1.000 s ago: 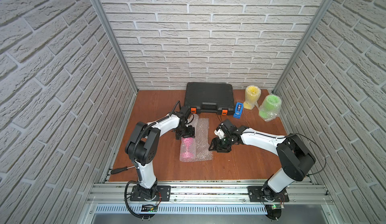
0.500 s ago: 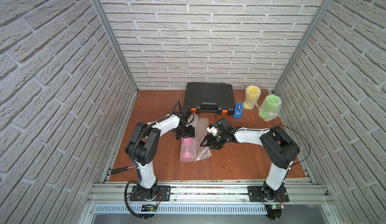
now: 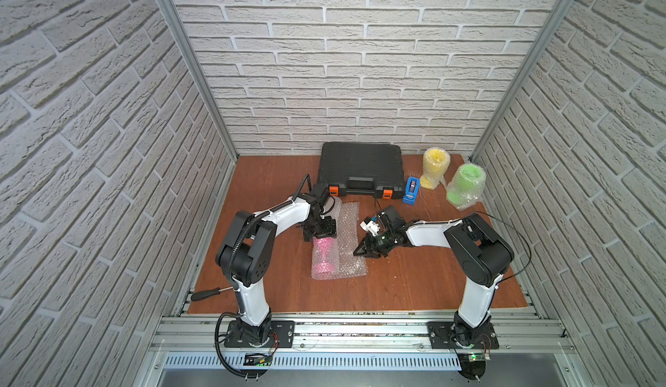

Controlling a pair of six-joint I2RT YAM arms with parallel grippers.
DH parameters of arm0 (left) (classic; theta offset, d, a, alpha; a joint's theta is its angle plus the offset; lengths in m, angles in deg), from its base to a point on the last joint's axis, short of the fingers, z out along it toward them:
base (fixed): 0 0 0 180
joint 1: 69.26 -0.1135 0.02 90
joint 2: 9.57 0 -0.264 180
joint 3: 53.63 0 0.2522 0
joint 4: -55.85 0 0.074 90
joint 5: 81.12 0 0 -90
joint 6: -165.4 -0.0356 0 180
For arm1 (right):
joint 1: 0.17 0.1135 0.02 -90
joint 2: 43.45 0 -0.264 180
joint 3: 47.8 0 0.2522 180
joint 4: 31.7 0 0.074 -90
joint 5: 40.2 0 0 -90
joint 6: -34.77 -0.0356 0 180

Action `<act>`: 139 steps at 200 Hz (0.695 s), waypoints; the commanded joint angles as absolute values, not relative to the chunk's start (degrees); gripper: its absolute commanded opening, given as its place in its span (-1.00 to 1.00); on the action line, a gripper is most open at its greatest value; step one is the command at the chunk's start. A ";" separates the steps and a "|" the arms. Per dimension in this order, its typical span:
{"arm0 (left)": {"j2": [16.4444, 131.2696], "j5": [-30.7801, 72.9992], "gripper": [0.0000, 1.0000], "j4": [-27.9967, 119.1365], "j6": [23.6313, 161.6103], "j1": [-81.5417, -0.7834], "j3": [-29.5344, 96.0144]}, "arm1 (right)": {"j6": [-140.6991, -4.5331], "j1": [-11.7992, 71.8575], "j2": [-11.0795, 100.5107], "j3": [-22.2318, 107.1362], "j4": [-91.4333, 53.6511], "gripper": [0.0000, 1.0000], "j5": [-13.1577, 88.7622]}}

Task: Wrap wine glasses in bubble wrap
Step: Wrap the wine glass in bubble wrap.

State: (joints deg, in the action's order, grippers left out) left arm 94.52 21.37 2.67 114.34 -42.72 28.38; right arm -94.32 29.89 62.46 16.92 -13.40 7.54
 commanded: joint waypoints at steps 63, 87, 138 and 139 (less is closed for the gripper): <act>95.12 18.65 0.35 2.54 118.99 -42.34 25.53 | -100.54 38.19 52.36 27.06 0.55 -0.95 23.09; 95.41 18.43 0.35 2.93 119.50 -42.02 25.70 | -104.68 42.28 53.45 30.87 -1.55 -0.95 23.88; 95.63 17.63 0.35 4.23 121.45 -41.76 25.17 | -108.00 49.81 56.89 37.24 -1.49 -0.69 32.53; 95.59 17.65 0.35 4.31 121.50 -41.71 25.17 | -107.89 49.96 56.95 37.37 -1.28 -0.67 32.81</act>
